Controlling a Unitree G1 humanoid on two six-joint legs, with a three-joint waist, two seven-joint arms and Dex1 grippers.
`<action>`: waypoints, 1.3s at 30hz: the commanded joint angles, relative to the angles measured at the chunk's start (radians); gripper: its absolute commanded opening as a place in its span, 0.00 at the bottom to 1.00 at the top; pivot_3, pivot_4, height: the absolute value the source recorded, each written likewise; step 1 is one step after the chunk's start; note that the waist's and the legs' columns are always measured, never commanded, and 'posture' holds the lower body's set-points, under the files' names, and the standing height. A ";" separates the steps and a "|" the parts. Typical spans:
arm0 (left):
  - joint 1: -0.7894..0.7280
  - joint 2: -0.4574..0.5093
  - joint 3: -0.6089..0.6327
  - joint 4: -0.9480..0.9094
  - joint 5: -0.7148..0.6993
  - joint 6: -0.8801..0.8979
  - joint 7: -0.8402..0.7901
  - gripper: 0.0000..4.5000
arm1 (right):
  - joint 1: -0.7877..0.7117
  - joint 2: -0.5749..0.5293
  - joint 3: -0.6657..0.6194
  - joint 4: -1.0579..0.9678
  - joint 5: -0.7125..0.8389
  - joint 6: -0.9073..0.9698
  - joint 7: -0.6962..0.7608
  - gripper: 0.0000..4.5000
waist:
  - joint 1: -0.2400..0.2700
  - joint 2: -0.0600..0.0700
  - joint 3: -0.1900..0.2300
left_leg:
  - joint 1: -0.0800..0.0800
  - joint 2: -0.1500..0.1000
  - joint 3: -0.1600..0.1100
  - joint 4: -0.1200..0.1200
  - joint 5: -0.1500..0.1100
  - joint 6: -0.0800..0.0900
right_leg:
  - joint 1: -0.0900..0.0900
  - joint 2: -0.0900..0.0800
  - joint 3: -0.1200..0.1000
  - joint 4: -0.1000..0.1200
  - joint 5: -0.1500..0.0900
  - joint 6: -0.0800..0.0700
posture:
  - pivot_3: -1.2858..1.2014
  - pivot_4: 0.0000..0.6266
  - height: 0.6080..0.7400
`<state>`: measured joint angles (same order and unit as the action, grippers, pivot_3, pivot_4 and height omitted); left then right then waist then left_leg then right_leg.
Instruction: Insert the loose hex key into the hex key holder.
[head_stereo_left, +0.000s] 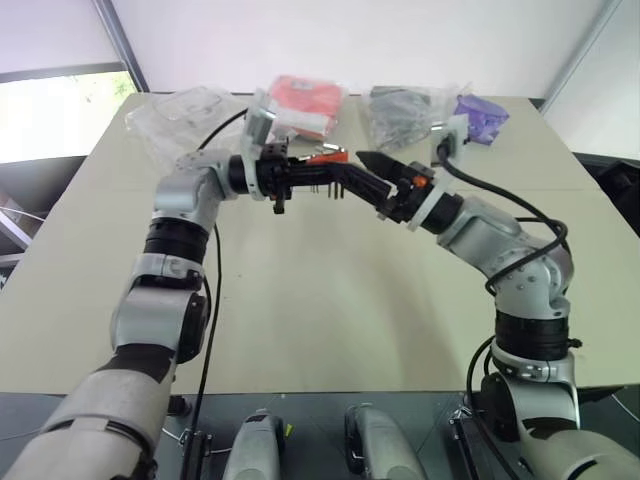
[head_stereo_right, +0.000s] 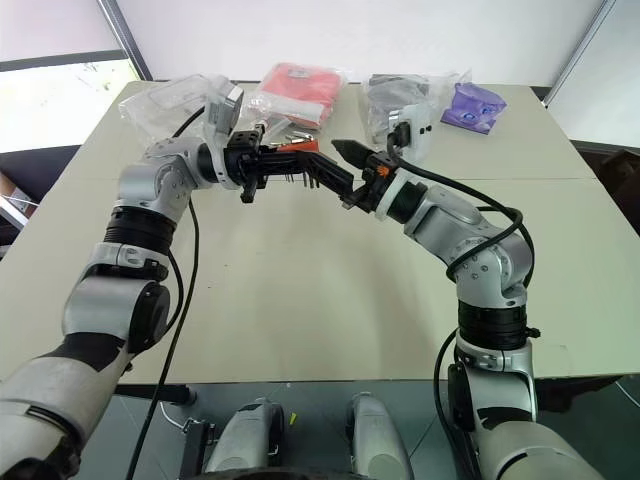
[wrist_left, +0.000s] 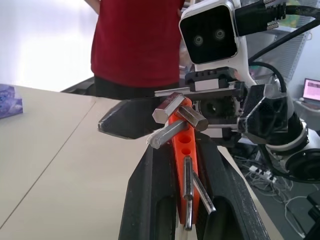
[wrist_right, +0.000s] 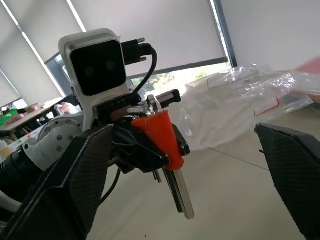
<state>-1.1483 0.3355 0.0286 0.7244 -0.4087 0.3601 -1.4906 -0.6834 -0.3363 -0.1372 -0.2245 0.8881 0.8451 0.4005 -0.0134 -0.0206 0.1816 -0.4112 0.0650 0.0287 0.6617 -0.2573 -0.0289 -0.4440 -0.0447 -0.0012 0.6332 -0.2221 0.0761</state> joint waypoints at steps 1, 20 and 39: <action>0.008 0.021 0.017 -0.024 -0.003 -0.019 0.008 0.00 | 0.001 -0.037 -0.042 -0.042 0.010 -0.012 0.016 0.99 | 0.000 0.000 0.000 | 0.000 0.000 0.000 0.000 0.000 0.000 | 0.000 0.000 0.000 0.000 0.000 0.000 | 0.52 0.24 1.00; 0.428 0.124 0.005 -0.153 0.018 0.280 0.274 0.00 | 0.147 -0.400 0.314 -0.193 -0.439 -0.279 0.414 0.99 | 0.005 0.000 0.000 | 0.001 0.000 0.000 0.003 0.000 0.000 | 0.001 0.000 0.001 0.000 0.000 -0.001 | 0.52 0.24 1.00; 0.412 0.267 0.035 0.064 0.200 -0.137 0.507 0.83 | 0.232 -0.419 0.273 -0.234 -0.496 -0.268 0.459 1.00 | -0.005 -0.001 0.000 | 0.004 0.001 0.000 0.003 0.000 0.000 | 0.002 0.001 0.001 0.001 0.001 -0.002 | 0.52 0.24 1.00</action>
<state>-0.7589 0.5786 0.0436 0.8143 -0.2276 0.2742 -0.9971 -0.4525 -0.7425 0.1762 -0.4125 0.3941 0.5837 0.8541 -0.0188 -0.0213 0.1813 -0.4071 0.0659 0.0289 0.6637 -0.2572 -0.0291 -0.4417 -0.0436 -0.0005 0.6340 -0.2213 0.0743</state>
